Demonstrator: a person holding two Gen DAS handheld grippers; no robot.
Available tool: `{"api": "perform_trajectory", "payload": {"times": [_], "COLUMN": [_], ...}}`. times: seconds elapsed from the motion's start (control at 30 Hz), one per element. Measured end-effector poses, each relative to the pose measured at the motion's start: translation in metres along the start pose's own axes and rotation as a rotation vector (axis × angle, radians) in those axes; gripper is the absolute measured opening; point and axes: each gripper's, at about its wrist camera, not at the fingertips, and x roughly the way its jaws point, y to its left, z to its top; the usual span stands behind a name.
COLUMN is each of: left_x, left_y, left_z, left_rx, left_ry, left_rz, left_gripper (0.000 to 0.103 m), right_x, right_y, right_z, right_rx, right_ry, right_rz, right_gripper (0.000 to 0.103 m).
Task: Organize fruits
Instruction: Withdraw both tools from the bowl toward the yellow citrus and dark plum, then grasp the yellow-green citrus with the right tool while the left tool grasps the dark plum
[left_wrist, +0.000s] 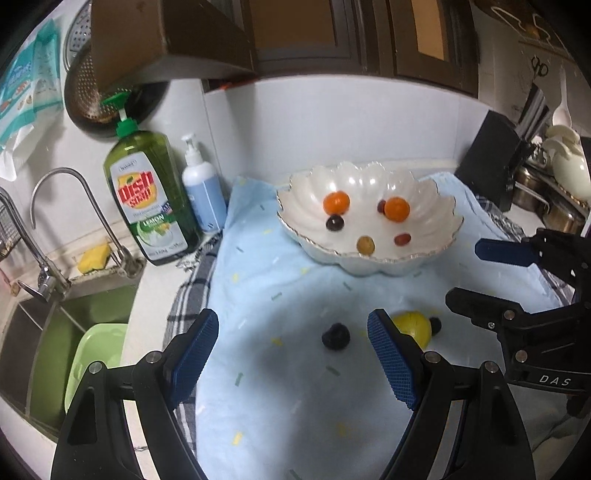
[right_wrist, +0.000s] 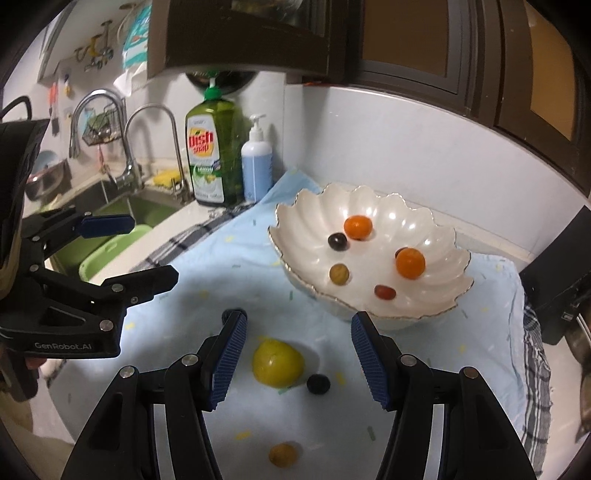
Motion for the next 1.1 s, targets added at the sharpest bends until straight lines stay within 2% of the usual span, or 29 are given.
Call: {"api": "perform_trajectory", "payload": {"times": [0.27, 0.47, 0.63, 1.1], "left_x": [0.018, 0.037, 0.055, 0.087], "left_y": [-0.008, -0.012, -0.016, -0.023], "left_z": [-0.014, -0.025, -0.031, -0.032], "left_rx": [0.052, 0.09, 0.123, 0.157], "left_ry": [0.025, 0.054, 0.075, 0.108], "left_rz": [-0.003, -0.034, -0.047, -0.107], "left_gripper": [0.083, 0.081, 0.076, 0.061], "right_x": [0.017, 0.033, 0.049, 0.074], "right_y": [0.007, 0.008, 0.01, 0.008], "right_z": [-0.016, -0.024, -0.03, -0.039], "right_rx": [-0.052, -0.069, -0.085, -0.111], "right_ry": [0.059, 0.106, 0.153, 0.209], "right_rz": [0.035, 0.055, 0.082, 0.113], "right_gripper": [0.06, 0.06, 0.06, 0.06]}}
